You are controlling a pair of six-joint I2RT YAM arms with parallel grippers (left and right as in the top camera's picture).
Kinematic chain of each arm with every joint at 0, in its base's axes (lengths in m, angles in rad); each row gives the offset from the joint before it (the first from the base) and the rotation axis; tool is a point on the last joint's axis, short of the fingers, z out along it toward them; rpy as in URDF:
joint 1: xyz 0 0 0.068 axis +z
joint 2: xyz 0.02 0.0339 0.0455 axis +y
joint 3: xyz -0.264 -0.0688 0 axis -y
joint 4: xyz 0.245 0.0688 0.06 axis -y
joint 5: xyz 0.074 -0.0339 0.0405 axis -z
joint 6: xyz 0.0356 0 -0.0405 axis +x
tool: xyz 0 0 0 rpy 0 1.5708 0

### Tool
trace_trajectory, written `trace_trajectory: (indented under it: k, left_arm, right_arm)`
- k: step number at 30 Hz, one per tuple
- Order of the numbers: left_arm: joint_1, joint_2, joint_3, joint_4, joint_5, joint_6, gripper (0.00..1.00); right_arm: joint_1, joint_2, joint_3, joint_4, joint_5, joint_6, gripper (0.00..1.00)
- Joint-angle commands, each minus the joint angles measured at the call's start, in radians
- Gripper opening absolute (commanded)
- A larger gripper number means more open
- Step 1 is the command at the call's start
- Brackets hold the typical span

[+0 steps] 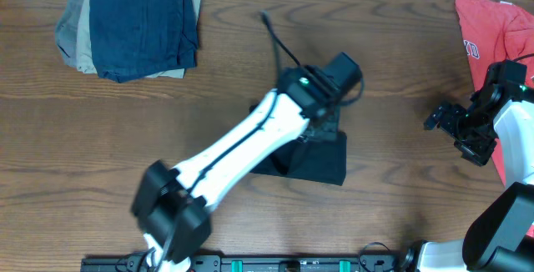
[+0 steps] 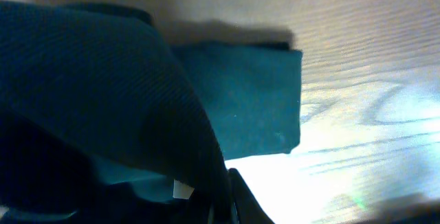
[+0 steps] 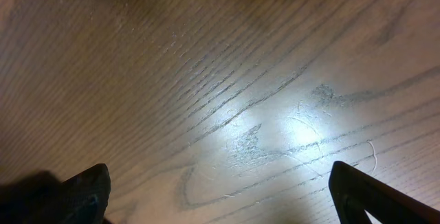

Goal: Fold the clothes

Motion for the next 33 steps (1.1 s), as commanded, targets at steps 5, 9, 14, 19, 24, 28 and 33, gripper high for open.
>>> trace_trajectory:
  k: [5, 9, 14, 19, 24, 28, 33]
  left_arm:
    - [-0.067, 0.142, -0.008, 0.071, 0.065, -0.035, 0.06]
    - [-0.093, 0.194, -0.008, 0.135, 0.089, -0.042, 0.06]
    - [-0.112, 0.212, -0.009, 0.196, 0.088, -0.057, 0.17]
    - [-0.111, 0.212, -0.009, 0.211, 0.088, -0.056, 0.29]
    - [-0.111, 0.188, 0.018, 0.133, 0.1, -0.011, 0.29]
    - [-0.111, 0.122, 0.056, 0.065, 0.106, 0.009, 0.29]
    - [-0.111, -0.031, 0.062, 0.058, 0.181, 0.04, 0.34]
  right_arm:
    - [-0.005, -0.006, 0.007, 0.002, 0.003, 0.01, 0.99]
    - [-0.005, -0.006, 0.007, 0.002, 0.004, 0.01, 0.99]
    - [-0.005, -0.006, 0.007, 0.002, 0.004, 0.01, 0.99]
    - [-0.005, -0.006, 0.007, 0.002, 0.004, 0.01, 0.99]
    - [-0.005, -0.006, 0.007, 0.002, 0.004, 0.01, 0.99]
    - [-0.005, -0.006, 0.007, 0.002, 0.004, 0.01, 0.99]
    - [-0.005, -0.006, 0.007, 0.002, 0.004, 0.01, 0.99]
